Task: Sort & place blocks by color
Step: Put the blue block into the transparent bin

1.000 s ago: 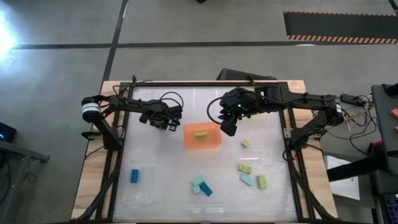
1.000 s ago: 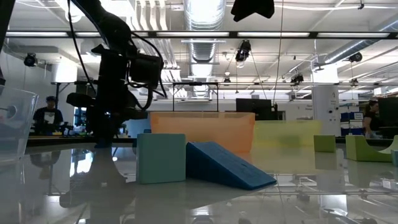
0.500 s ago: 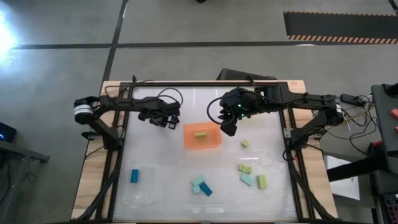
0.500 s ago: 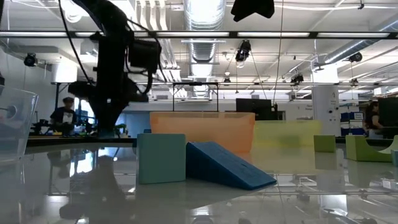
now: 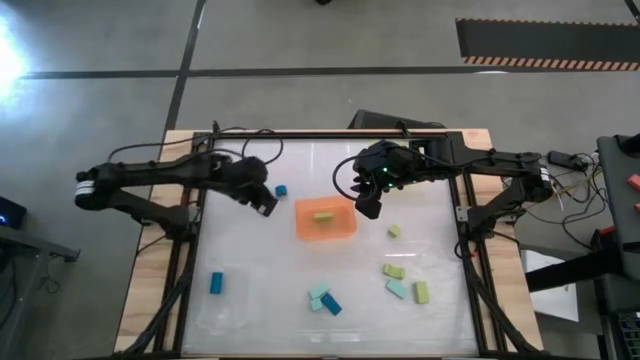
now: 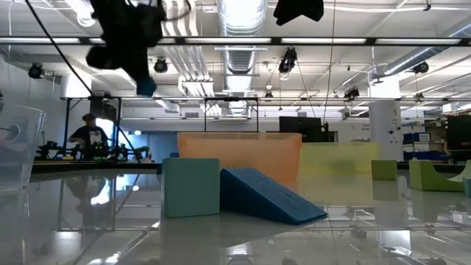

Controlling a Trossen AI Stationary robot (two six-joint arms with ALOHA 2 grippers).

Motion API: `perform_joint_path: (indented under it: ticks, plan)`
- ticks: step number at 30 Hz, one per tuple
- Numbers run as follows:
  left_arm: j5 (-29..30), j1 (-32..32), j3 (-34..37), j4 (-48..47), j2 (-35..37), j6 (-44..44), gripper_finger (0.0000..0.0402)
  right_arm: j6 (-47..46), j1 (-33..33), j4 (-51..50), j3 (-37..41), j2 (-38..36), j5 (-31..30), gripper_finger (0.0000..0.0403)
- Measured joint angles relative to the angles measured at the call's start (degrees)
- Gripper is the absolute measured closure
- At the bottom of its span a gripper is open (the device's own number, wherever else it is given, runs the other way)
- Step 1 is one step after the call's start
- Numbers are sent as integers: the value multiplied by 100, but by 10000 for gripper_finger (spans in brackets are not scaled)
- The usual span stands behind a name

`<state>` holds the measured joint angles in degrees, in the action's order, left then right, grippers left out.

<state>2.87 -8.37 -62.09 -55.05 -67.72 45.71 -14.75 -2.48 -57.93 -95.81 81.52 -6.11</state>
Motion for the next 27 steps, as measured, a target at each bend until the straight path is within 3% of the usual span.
perform_joint_path:
  ticks: [5, 12, 20, 27]
  plan:
    - [-894, 872, -229, 12, 512, 375, 380, 139, -2, 22, 0, 0, -2, 303]
    - [-1345, 2293, -225, -8, 795, 1681, 383, 184, -2, 40, 0, 0, -4, 303]
    - [-2220, 3468, 142, -403, 463, 2964, 383, 171, -4, 44, 0, 2, -4, 303]
    - [-2365, 3758, 786, -538, -180, 3147, 383, 66, -2, 40, 0, 4, -1, 303]
